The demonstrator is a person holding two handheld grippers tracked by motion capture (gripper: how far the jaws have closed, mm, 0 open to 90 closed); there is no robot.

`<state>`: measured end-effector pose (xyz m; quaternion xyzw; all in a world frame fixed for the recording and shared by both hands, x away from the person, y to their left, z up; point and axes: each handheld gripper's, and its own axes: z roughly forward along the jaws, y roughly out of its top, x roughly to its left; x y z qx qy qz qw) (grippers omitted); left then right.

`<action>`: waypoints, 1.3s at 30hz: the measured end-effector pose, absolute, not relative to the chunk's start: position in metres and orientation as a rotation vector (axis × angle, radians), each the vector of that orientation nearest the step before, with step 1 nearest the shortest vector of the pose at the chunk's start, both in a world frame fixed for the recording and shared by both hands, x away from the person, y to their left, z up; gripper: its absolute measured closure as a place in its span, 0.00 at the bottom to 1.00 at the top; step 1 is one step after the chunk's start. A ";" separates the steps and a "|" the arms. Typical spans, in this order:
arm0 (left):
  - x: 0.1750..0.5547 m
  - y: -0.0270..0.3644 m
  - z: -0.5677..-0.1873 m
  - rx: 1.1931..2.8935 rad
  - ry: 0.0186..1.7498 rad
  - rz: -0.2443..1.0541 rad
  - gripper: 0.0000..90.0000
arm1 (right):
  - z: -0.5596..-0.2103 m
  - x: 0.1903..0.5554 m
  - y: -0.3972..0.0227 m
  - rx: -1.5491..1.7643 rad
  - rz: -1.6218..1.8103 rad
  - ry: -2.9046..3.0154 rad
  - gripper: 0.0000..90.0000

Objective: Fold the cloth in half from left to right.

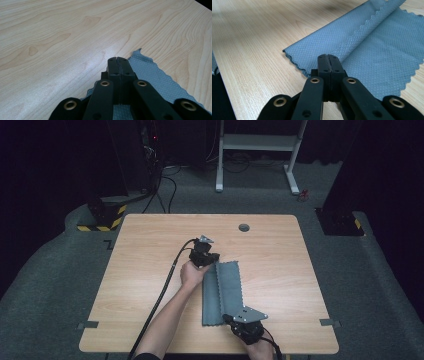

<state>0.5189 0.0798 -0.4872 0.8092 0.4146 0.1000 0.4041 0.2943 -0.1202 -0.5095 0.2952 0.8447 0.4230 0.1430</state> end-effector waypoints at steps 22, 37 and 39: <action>0.525 0.042 -0.487 2.087 0.981 0.226 1.00 | -0.510 0.289 -0.143 0.904 1.203 2.398 1.00; 0.528 0.022 -0.491 2.109 0.966 0.220 1.00 | -0.514 0.287 -0.158 0.972 1.193 2.372 1.00; 0.528 0.018 -0.492 2.113 0.964 0.221 1.00 | -0.516 0.287 -0.160 0.983 1.187 2.371 1.00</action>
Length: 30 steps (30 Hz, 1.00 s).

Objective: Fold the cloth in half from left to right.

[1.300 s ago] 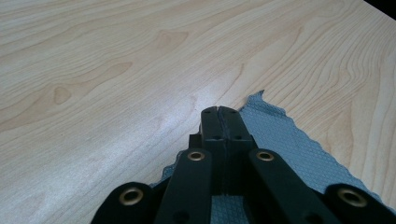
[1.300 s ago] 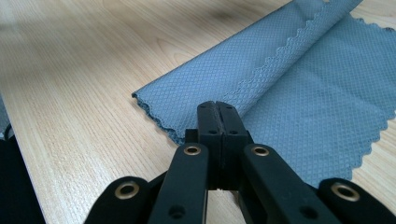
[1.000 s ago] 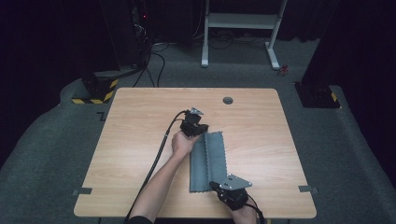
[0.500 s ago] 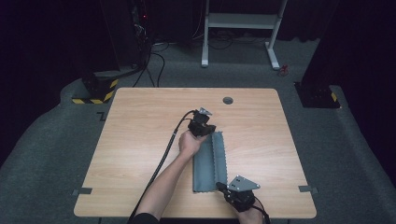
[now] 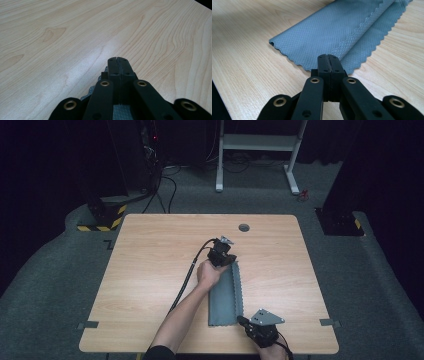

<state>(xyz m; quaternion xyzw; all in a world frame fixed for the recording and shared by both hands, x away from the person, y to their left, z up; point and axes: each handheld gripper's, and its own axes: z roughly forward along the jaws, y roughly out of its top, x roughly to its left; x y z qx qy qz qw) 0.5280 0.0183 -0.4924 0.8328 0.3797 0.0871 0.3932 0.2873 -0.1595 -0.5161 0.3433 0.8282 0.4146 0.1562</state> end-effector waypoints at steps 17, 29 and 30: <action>0.532 0.003 -0.503 2.147 0.962 0.244 0.99 | -0.525 0.291 -0.170 1.046 1.149 2.368 1.00; 0.533 0.005 -0.503 2.128 0.983 0.293 0.79 | -0.525 0.291 -0.174 1.065 1.117 2.371 0.90; 0.532 0.005 -0.501 2.118 0.988 0.293 0.78 | -0.524 0.291 -0.175 1.066 1.122 2.368 0.89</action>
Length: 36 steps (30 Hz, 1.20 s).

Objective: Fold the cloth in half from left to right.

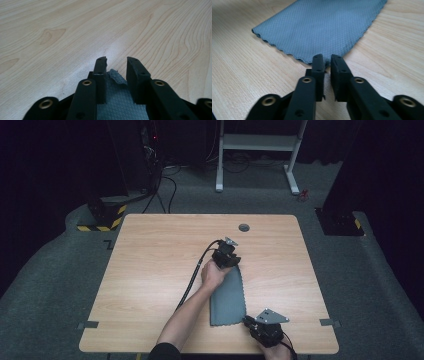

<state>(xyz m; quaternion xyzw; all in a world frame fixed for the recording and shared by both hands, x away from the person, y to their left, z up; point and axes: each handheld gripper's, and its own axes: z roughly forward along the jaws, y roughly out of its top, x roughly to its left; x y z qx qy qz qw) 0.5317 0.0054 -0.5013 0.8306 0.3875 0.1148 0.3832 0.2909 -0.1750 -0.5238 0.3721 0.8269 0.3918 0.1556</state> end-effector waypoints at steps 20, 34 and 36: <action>0.463 0.089 -0.498 2.087 1.086 0.427 0.51 | -0.506 0.367 -0.166 1.023 1.103 2.387 0.77; 0.453 0.089 -0.515 2.162 1.128 0.520 0.50 | -0.515 0.406 -0.141 1.015 1.051 2.436 0.72; 0.453 0.092 -0.514 2.162 1.138 0.534 0.50 | -0.516 0.408 -0.143 1.022 1.037 2.441 0.72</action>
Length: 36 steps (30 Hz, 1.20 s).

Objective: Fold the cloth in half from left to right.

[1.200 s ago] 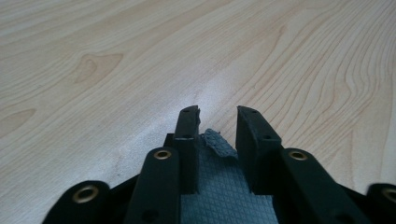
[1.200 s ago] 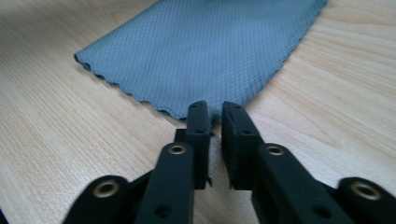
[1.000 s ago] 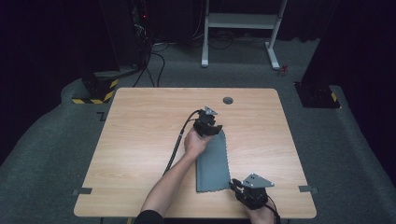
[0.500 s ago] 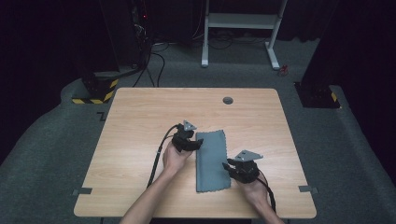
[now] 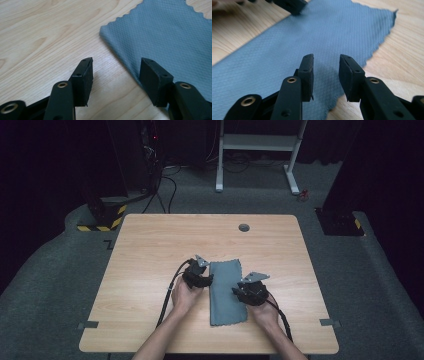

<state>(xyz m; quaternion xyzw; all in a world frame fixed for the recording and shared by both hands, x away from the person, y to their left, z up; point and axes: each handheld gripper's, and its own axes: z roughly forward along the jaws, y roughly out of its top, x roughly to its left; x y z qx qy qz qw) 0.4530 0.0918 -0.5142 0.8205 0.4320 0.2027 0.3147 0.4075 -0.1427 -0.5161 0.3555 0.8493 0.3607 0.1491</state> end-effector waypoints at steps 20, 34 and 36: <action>0.388 0.094 -0.513 2.112 1.011 0.431 0.45 | -0.514 0.385 -0.149 0.984 1.086 2.453 0.71; 0.360 0.100 -0.518 2.121 0.981 0.460 0.45 | -0.520 0.369 -0.159 0.985 1.051 2.446 0.69; 0.355 0.097 -0.518 2.118 0.961 0.438 0.44 | -0.521 0.365 -0.162 0.984 1.072 2.448 0.69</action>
